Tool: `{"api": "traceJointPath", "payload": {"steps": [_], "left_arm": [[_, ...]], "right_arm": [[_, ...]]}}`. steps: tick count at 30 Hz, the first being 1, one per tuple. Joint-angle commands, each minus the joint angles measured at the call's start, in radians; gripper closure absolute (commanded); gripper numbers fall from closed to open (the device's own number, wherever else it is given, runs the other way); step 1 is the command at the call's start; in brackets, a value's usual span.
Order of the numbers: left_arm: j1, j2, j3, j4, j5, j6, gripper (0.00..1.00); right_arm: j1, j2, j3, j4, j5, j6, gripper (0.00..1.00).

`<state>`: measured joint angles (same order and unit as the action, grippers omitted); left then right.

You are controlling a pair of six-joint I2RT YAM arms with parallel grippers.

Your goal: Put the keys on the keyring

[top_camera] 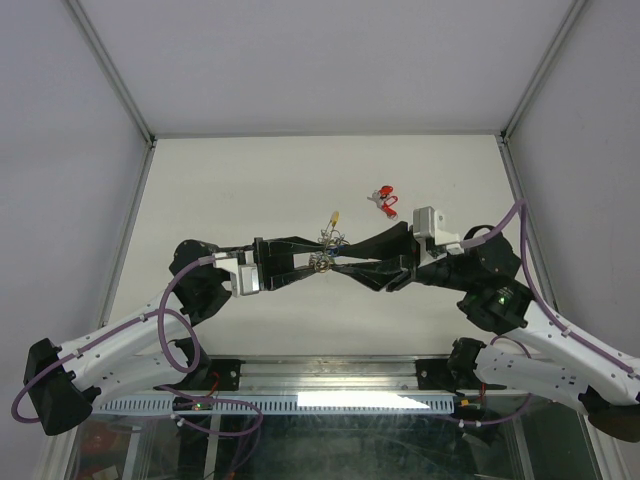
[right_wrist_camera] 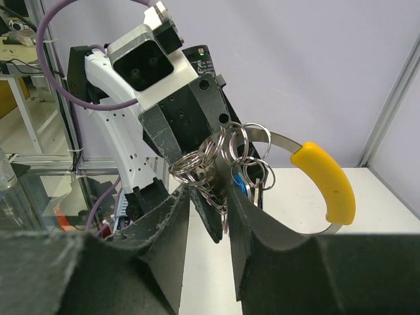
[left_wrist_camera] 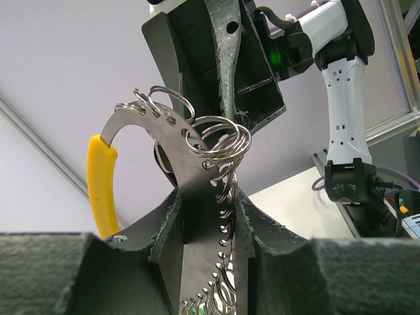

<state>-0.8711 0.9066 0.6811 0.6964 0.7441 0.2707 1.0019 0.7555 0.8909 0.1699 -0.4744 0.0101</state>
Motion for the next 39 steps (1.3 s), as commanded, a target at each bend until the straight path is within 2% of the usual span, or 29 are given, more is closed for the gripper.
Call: {"api": "traceJointPath", "payload": {"steps": [1,24,39], "left_arm": [[-0.006,-0.02,0.018,0.043,0.029,0.013,1.0],[-0.005,-0.015,0.015,0.029,0.028,0.017,1.0],[-0.006,-0.014,0.015,0.019,0.028,0.023,1.0]], "right_arm": [[0.008,-0.001,0.013,0.087,-0.001,0.018,0.67],[0.008,0.011,0.002,0.191,-0.018,0.079,0.66],[0.009,0.033,0.006,0.205,0.008,0.097,0.78]]}}
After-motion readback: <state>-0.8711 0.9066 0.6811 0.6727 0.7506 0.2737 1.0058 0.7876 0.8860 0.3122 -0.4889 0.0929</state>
